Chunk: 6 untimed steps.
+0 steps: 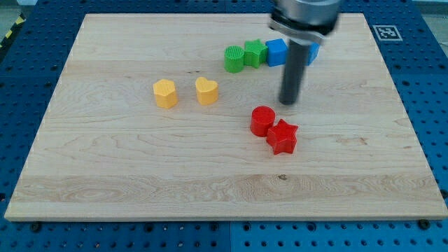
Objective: Push the red star and red circle up a bit
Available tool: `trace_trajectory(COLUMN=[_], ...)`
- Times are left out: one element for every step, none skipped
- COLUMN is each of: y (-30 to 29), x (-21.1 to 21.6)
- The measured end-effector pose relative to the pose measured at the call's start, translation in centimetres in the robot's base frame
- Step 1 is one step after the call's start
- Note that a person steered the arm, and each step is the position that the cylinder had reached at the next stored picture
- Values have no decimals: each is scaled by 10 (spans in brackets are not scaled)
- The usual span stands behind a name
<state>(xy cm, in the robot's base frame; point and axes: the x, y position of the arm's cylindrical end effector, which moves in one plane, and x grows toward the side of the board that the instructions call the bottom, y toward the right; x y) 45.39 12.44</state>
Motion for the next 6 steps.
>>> trace_trajectory(y=[32,20,-40,-56,-41,-41], x=[75,104,95,94,93,86])
